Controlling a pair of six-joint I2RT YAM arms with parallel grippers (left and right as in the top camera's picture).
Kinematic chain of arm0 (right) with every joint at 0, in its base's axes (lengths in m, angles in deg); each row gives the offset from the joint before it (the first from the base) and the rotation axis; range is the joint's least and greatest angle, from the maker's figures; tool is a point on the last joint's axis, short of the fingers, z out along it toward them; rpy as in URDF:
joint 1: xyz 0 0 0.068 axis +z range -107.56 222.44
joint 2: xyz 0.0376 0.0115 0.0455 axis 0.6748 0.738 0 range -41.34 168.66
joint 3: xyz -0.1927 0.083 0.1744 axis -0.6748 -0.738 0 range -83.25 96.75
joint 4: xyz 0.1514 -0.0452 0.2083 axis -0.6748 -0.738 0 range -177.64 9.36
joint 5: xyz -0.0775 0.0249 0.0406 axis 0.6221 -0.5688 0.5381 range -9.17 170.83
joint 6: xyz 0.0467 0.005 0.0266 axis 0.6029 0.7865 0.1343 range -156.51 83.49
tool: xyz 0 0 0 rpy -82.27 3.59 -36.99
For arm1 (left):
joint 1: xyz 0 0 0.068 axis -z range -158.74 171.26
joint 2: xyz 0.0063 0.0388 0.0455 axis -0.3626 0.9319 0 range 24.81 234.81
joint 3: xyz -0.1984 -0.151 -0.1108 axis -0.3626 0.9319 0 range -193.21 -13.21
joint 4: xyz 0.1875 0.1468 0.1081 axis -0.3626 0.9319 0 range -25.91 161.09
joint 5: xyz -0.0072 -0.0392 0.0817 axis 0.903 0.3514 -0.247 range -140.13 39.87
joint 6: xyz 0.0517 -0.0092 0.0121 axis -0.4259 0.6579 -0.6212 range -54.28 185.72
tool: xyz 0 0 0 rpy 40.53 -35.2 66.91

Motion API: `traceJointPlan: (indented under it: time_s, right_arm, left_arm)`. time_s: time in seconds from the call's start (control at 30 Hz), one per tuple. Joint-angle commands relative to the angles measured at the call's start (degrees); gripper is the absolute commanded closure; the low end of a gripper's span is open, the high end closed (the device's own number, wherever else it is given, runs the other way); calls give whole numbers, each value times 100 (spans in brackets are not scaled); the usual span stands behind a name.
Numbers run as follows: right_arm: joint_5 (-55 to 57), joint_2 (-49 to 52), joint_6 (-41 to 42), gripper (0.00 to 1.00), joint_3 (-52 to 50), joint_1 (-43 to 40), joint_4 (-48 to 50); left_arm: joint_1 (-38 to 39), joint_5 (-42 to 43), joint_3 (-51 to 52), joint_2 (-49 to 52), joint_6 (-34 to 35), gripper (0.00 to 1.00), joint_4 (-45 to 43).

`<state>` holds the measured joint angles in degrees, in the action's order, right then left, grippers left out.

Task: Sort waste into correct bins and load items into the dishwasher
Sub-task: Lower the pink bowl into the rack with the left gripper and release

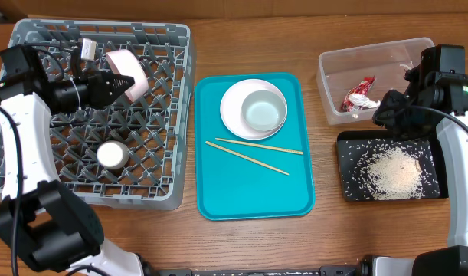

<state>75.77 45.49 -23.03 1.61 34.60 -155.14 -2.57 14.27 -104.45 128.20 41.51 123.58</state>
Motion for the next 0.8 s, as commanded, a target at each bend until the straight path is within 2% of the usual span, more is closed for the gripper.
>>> traceJointPlan:
  time_s: [0.0,0.37,0.43,0.47,0.6,0.77]
  right_arm:
    - [50,-120,4,51,136,-22,20]
    - [50,-120,4,52,136,-22,17]
    - [50,-120,4,52,136,-22,17]
    - [50,-120,4,52,136,-22,17]
    - [50,-120,4,52,136,-22,17]
    - [52,-120,4,52,136,-24,2]
  left_arm:
    - [-144,210,-85,396,-160,96,-31]
    - [-616,236,-83,1215,-155,96,-52]
    - [-625,466,-85,1246,-179,96,-20]
    - [-625,949,-85,1200,-291,96,-17]
    - [-623,1443,-87,1132,-494,96,-24]
    - [-638,1316,-85,1134,-542,96,-131]
